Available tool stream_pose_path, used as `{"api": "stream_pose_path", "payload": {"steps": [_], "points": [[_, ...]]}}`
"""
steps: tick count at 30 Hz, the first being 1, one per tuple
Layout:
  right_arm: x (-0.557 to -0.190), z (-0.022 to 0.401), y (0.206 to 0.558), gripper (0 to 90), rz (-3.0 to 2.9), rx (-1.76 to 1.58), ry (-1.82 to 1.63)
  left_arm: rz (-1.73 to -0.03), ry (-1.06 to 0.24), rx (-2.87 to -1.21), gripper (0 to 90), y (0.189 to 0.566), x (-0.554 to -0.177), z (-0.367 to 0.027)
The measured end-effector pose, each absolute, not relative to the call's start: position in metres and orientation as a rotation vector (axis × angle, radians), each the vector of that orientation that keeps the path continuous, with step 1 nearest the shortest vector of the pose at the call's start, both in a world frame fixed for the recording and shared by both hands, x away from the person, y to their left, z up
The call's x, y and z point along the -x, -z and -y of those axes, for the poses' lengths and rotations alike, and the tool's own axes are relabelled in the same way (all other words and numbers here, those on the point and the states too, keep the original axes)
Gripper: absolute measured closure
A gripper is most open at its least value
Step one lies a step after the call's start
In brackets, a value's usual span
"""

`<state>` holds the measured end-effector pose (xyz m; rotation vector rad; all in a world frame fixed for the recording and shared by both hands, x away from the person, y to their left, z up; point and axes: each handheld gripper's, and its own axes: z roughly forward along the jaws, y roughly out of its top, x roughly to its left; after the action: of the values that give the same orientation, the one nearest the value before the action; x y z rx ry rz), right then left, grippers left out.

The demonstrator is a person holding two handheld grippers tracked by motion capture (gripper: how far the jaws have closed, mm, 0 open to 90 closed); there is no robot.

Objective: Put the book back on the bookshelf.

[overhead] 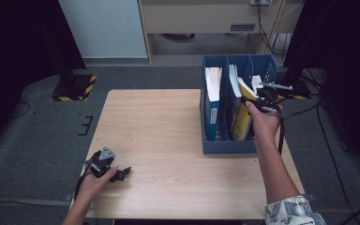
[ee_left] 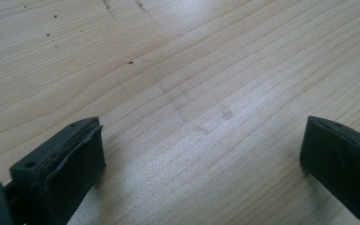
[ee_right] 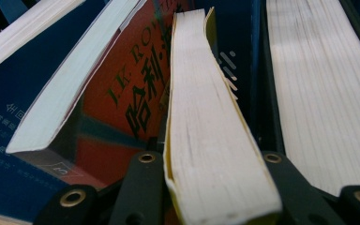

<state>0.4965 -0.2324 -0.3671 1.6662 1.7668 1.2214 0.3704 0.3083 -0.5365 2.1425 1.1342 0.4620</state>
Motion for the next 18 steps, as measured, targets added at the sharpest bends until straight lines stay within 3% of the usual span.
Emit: {"api": "stream_pose_path", "payload": {"steps": [18], "points": [[-0.497,0.230,0.353,70.9,-1.866,-1.678,-1.138,-1.132,-0.460,-2.144,0.0,0.536,-0.370,-0.309]]}}
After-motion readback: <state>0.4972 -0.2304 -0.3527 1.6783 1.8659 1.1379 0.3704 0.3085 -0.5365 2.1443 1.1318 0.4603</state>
